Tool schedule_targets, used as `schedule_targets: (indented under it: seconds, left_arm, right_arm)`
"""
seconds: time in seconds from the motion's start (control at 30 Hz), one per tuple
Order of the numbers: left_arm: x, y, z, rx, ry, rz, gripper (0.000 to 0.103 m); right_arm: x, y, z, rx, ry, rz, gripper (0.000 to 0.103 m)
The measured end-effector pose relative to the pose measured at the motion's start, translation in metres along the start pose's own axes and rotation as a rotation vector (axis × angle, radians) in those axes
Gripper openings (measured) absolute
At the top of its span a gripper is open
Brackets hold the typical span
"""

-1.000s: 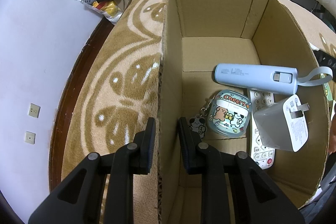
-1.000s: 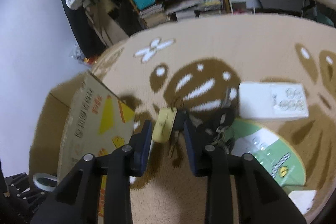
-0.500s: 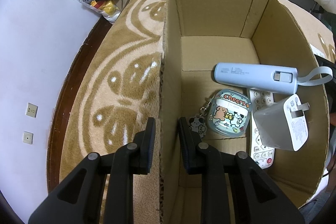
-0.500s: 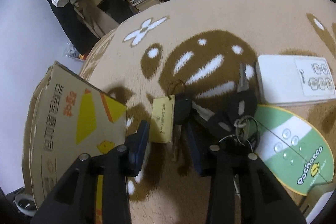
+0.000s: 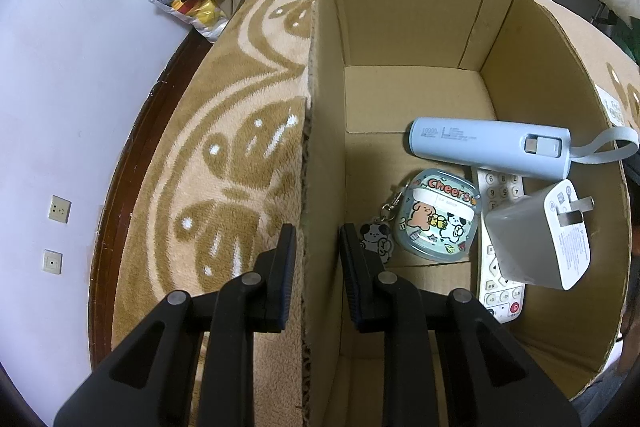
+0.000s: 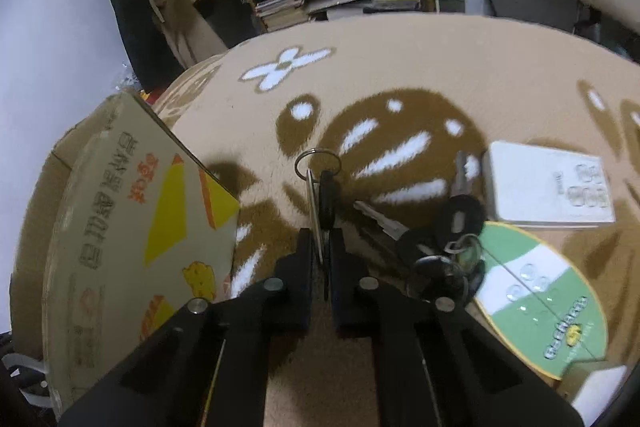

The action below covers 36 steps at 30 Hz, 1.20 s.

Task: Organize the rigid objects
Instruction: 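Lift the key with the right tool and carry it over the box, then lower the key into the box and open the right tool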

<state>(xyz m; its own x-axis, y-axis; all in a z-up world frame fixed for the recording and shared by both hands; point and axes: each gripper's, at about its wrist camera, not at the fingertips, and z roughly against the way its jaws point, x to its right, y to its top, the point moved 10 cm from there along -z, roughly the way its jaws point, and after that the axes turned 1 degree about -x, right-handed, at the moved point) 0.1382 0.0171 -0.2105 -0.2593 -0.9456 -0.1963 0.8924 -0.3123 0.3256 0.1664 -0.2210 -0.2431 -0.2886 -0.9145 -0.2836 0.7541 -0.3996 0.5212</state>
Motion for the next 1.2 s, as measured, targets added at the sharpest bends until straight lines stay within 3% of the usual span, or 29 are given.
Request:
schedule_targets:
  seconds: [0.17,0.43,0.7,0.87,1.07,1.17,1.2]
  left_arm:
    - [-0.001,0.0,-0.001,-0.002,-0.002,0.003,0.022]
    - [0.0,-0.001,0.0,-0.001,0.003,-0.001,0.022]
    - [0.001,-0.002,0.001,-0.001,0.001,0.001,0.022]
    - [0.0,-0.002,0.001,-0.002,0.0,0.001,0.022]
    - [0.0,-0.001,0.0,-0.005,-0.005,0.002,0.022]
    - [-0.001,-0.001,0.0,-0.005,-0.003,0.001,0.022]
    - [-0.001,-0.002,0.0,-0.005,-0.005,0.001,0.022]
  right_arm:
    - [-0.013,0.017,0.043,0.09,0.024,0.017,0.009]
    - [-0.062,0.03,0.113,0.196,0.14,0.09,0.008]
    - [-0.11,0.015,0.119,0.175,0.215,0.199,0.009]
    - [-0.118,0.003,0.106,0.129,0.229,0.233,0.009]
    - [-0.116,0.004,0.109,0.144,0.217,0.233,0.01]
    - [-0.108,0.009,0.112,0.157,0.2,0.204,0.02]
    - [-0.105,0.011,0.112,0.163,0.193,0.197,0.029]
